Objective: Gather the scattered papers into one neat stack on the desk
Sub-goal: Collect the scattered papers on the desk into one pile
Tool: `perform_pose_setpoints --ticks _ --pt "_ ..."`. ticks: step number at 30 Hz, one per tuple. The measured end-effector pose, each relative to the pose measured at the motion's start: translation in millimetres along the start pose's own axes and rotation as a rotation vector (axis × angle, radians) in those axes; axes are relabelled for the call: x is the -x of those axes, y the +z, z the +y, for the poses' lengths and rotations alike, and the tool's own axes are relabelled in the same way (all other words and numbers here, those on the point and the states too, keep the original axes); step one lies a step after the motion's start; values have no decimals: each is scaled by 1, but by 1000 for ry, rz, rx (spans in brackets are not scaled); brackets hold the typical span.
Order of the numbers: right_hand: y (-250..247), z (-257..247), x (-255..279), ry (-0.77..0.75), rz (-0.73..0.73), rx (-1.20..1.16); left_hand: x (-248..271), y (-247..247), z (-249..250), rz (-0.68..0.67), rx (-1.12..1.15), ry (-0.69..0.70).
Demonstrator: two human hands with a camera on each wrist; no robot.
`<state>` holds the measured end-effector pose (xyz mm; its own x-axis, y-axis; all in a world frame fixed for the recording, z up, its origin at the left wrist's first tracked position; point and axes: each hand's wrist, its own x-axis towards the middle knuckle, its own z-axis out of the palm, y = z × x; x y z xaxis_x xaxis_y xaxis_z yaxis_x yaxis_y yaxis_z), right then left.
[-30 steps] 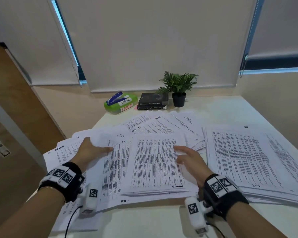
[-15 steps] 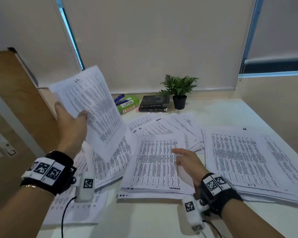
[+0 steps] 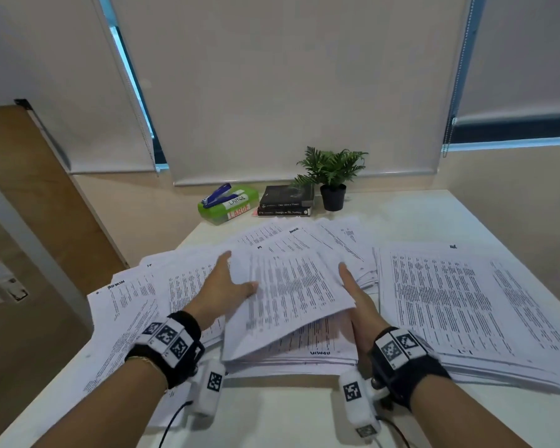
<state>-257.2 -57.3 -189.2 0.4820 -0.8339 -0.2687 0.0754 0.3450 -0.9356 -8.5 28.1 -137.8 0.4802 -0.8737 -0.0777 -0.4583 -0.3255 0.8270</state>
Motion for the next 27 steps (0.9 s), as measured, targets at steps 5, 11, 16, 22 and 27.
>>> perform_pose_setpoints --ticks 5,11,16,22,27 --pt "-1 -2 0 -27 38 250 -5 -10 -21 12 -202 9" --pt "-2 0 -2 -28 41 273 -7 -71 -78 221 -584 -313" --pt "11 -12 21 -83 8 388 -7 -77 -88 228 -324 -387" --pt "21 -20 41 -101 93 444 1 -71 -81 440 -64 -329" --pt "8 -46 62 -192 173 417 3 -76 -70 477 234 -239"
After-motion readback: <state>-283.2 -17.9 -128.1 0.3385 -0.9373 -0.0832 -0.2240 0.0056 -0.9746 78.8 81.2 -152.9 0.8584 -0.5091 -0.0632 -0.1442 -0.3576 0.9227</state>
